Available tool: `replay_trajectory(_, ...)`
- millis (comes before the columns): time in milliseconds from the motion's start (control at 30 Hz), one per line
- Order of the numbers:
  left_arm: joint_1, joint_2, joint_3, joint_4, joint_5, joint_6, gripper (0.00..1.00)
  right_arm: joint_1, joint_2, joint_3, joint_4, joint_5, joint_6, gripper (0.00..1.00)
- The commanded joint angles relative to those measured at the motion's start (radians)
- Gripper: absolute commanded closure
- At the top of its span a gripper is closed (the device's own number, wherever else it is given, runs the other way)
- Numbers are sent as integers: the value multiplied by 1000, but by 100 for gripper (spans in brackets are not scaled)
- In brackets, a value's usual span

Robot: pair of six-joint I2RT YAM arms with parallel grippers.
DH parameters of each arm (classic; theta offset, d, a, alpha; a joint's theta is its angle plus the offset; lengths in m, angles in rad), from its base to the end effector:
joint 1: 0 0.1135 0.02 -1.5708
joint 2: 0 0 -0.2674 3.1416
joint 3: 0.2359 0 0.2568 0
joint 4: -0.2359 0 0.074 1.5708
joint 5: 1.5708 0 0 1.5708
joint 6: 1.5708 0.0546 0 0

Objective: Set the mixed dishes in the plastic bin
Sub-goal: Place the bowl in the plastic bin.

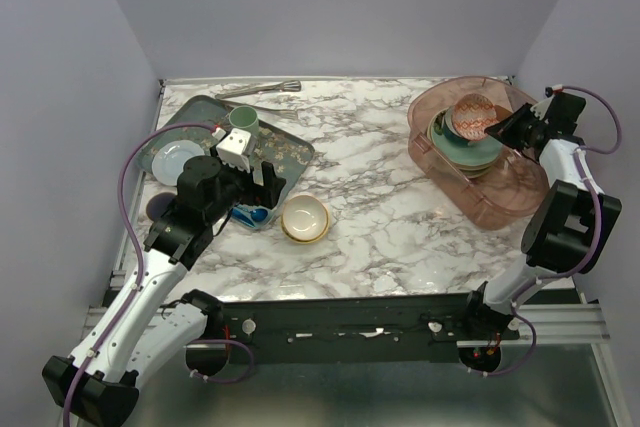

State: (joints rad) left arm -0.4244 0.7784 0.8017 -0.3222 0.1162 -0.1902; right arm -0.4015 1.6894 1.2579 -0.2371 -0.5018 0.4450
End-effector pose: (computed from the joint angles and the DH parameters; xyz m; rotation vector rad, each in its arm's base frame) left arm 0.1800 -0.0883 0.3293 0.3031 1.8777 -0.5297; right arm 0.3777 -0.1318 0.2536 0.6509 2.1063 0.5836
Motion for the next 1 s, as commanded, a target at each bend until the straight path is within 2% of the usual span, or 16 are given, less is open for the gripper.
replay_trajectory(0, 9, -11, -16, 15, 8, -3, 1, -8, 9, 40, 38, -30, 14, 91)
replay_trajectory(967, 9, -14, -13, 15, 8, -5, 1, -8, 16, 40, 41, -63, 6, 78)
